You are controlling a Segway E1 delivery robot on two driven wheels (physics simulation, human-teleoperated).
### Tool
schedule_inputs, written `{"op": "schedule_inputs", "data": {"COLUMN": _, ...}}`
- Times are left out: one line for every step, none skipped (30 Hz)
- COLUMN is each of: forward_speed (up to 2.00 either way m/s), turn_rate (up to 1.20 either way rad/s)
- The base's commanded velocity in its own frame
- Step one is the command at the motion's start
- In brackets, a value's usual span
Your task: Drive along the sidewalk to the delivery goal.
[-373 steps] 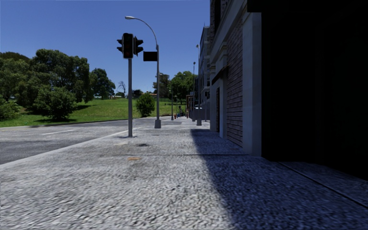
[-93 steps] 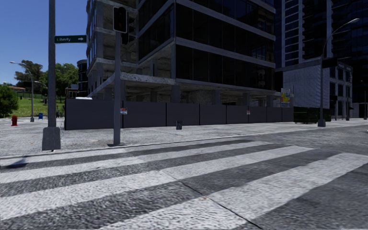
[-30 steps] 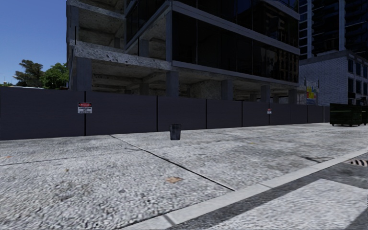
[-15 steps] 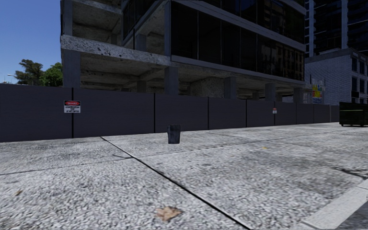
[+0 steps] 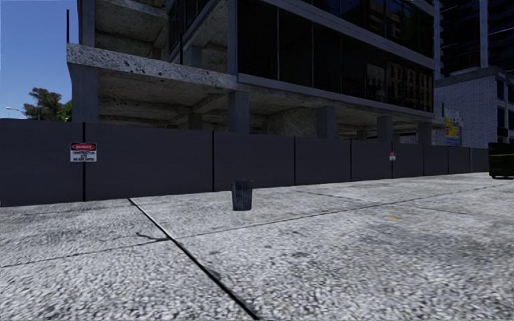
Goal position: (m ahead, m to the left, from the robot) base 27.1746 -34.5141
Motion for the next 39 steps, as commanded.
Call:
{"op": "schedule_inputs", "data": {"forward_speed": 1.34, "turn_rate": 0.00}}
{"op": "schedule_inputs", "data": {"forward_speed": 1.34, "turn_rate": 0.00}}
{"op": "schedule_inputs", "data": {"forward_speed": 1.35, "turn_rate": 0.00}}
{"op": "schedule_inputs", "data": {"forward_speed": 1.35, "turn_rate": 0.00}}
{"op": "schedule_inputs", "data": {"forward_speed": 1.35, "turn_rate": 0.00}}
{"op": "schedule_inputs", "data": {"forward_speed": 1.35, "turn_rate": 0.00}}
{"op": "schedule_inputs", "data": {"forward_speed": 1.35, "turn_rate": 0.00}}
{"op": "schedule_inputs", "data": {"forward_speed": 1.35, "turn_rate": -0.04}}
{"op": "schedule_inputs", "data": {"forward_speed": 1.35, "turn_rate": -0.21}}
{"op": "schedule_inputs", "data": {"forward_speed": 1.35, "turn_rate": -0.21}}
{"op": "schedule_inputs", "data": {"forward_speed": 1.35, "turn_rate": -0.28}}
{"op": "schedule_inputs", "data": {"forward_speed": 1.35, "turn_rate": -0.39}}
{"op": "schedule_inputs", "data": {"forward_speed": 1.35, "turn_rate": -0.51}}
{"op": "schedule_inputs", "data": {"forward_speed": 1.35, "turn_rate": -0.62}}
{"op": "schedule_inputs", "data": {"forward_speed": 1.35, "turn_rate": -0.62}}
{"op": "schedule_inputs", "data": {"forward_speed": 1.35, "turn_rate": -0.67}}
{"op": "schedule_inputs", "data": {"forward_speed": 1.35, "turn_rate": -0.69}}
{"op": "schedule_inputs", "data": {"forward_speed": 1.35, "turn_rate": -0.69}}
{"op": "schedule_inputs", "data": {"forward_speed": 1.35, "turn_rate": -0.69}}
{"op": "schedule_inputs", "data": {"forward_speed": 1.35, "turn_rate": -0.69}}
{"op": "schedule_inputs", "data": {"forward_speed": 1.35, "turn_rate": -0.69}}
{"op": "schedule_inputs", "data": {"forward_speed": 1.35, "turn_rate": -0.69}}
{"op": "schedule_inputs", "data": {"forward_speed": 1.35, "turn_rate": -0.69}}
{"op": "schedule_inputs", "data": {"forward_speed": 1.35, "turn_rate": -0.69}}
{"op": "schedule_inputs", "data": {"forward_speed": 1.35, "turn_rate": -0.69}}
{"op": "schedule_inputs", "data": {"forward_speed": 1.35, "turn_rate": -0.69}}
{"op": "schedule_inputs", "data": {"forward_speed": 1.35, "turn_rate": -0.69}}
{"op": "schedule_inputs", "data": {"forward_speed": 1.35, "turn_rate": -0.69}}
{"op": "schedule_inputs", "data": {"forward_speed": 1.35, "turn_rate": -0.69}}
{"op": "schedule_inputs", "data": {"forward_speed": 1.35, "turn_rate": -0.69}}
{"op": "schedule_inputs", "data": {"forward_speed": 1.35, "turn_rate": -0.69}}
{"op": "schedule_inputs", "data": {"forward_speed": 1.35, "turn_rate": -0.69}}
{"op": "schedule_inputs", "data": {"forward_speed": 1.35, "turn_rate": -0.69}}
{"op": "schedule_inputs", "data": {"forward_speed": 1.35, "turn_rate": -0.69}}
{"op": "schedule_inputs", "data": {"forward_speed": 1.35, "turn_rate": -0.69}}
{"op": "schedule_inputs", "data": {"forward_speed": 1.35, "turn_rate": -0.69}}
{"op": "schedule_inputs", "data": {"forward_speed": 1.35, "turn_rate": -0.69}}
{"op": "schedule_inputs", "data": {"forward_speed": 1.35, "turn_rate": -0.69}}
{"op": "schedule_inputs", "data": {"forward_speed": 1.35, "turn_rate": -0.69}}
